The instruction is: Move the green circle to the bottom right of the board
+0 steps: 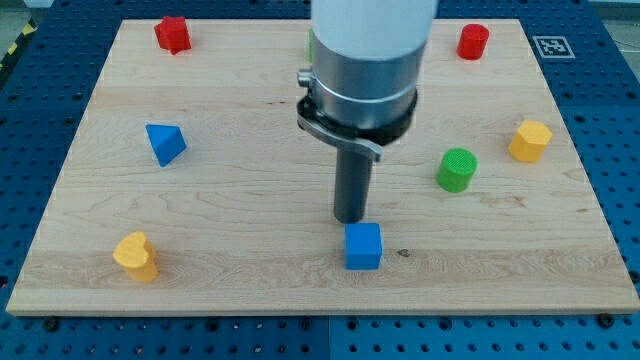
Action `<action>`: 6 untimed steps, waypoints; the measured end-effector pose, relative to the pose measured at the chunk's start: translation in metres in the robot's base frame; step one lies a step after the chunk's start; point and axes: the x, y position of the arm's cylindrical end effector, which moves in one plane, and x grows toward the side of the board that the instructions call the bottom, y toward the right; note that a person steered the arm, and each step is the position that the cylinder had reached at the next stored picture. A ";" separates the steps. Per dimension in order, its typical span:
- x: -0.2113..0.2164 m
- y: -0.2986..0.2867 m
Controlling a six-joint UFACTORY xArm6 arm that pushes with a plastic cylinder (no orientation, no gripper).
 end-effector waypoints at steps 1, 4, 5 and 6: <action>-0.051 0.000; -0.058 0.151; -0.018 0.201; -0.018 0.206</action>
